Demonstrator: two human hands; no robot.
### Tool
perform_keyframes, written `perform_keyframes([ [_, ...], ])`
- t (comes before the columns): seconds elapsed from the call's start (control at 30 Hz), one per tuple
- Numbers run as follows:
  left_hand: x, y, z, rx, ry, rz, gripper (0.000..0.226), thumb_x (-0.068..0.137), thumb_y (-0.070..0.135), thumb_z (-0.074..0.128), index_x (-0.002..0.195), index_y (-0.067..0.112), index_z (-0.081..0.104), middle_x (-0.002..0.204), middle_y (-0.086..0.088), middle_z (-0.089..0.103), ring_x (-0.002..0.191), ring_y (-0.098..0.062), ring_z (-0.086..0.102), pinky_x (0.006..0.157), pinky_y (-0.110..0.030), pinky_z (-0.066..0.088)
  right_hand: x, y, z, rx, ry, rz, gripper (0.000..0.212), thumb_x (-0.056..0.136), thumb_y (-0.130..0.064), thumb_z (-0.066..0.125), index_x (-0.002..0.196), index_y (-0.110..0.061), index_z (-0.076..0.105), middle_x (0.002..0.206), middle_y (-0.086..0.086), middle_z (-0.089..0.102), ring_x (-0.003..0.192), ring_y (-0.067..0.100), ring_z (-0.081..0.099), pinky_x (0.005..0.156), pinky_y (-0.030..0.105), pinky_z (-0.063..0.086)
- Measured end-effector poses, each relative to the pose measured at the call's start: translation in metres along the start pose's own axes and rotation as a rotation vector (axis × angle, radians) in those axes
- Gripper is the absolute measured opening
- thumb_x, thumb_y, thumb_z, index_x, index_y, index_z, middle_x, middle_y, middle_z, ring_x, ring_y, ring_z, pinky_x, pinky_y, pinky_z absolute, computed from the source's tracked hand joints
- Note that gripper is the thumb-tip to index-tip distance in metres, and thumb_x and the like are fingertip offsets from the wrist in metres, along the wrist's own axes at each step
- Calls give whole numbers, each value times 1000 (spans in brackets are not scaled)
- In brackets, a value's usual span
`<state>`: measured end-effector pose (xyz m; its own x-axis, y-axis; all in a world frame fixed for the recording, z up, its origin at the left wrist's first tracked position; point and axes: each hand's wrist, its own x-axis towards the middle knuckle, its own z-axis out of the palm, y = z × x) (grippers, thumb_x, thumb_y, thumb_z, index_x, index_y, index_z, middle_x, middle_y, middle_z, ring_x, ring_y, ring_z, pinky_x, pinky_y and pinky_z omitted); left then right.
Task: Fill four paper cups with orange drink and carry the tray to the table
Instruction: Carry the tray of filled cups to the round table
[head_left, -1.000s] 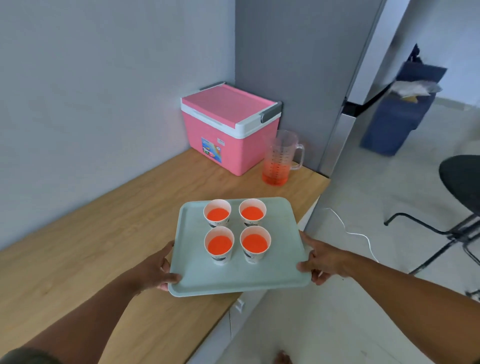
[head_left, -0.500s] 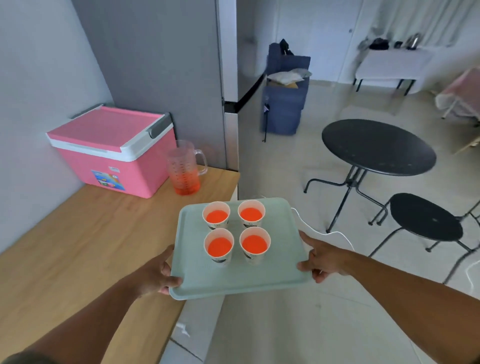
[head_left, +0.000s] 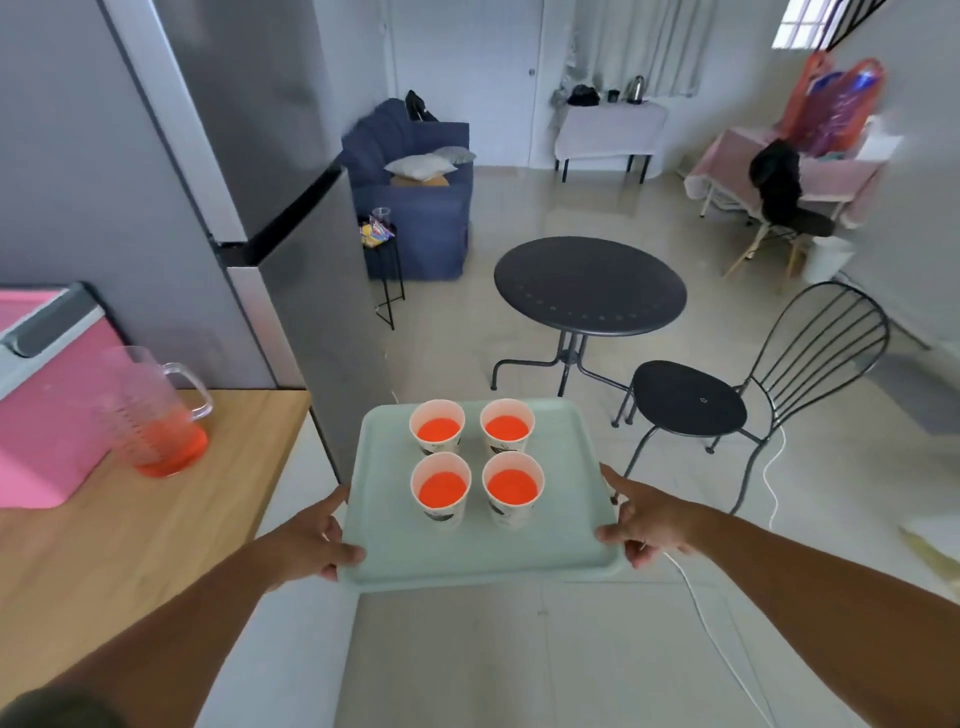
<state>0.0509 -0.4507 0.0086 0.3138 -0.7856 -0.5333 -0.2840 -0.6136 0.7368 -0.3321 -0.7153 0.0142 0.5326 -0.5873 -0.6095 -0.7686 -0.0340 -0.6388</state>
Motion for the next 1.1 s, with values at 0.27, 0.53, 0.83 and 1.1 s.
perform_keyframes([
  [0.27,94,80,28,-25,-137,61,90,82,-1,81,154,33,38,130,-2,66,113,-25,68,80,-48,63,15,40,-83,94,75,37,116,91,-7,83,168,-44,5,90,16,67,62,24,72,78,47,67],
  [0.53,198,117,33,74,-132,27,112,62,18,94,151,49,35,107,-34,58,98,-54,65,81,-61,60,59,66,-139,154,117,107,122,88,-10,86,168,-43,0,87,19,68,69,30,71,77,47,68],
  [0.83,311,191,26,63,-216,102,105,79,-3,84,158,37,28,90,-14,44,59,-21,61,58,-32,58,123,67,-200,235,188,170,121,89,-9,86,169,-43,2,81,16,65,63,29,71,73,45,67],
  [1.1,412,256,5,126,-249,139,104,79,-3,83,158,39,28,92,-13,43,71,-24,60,64,-34,61,184,52,-257,286,217,179,117,90,-8,84,167,-47,5,87,19,64,67,30,71,71,43,67],
])
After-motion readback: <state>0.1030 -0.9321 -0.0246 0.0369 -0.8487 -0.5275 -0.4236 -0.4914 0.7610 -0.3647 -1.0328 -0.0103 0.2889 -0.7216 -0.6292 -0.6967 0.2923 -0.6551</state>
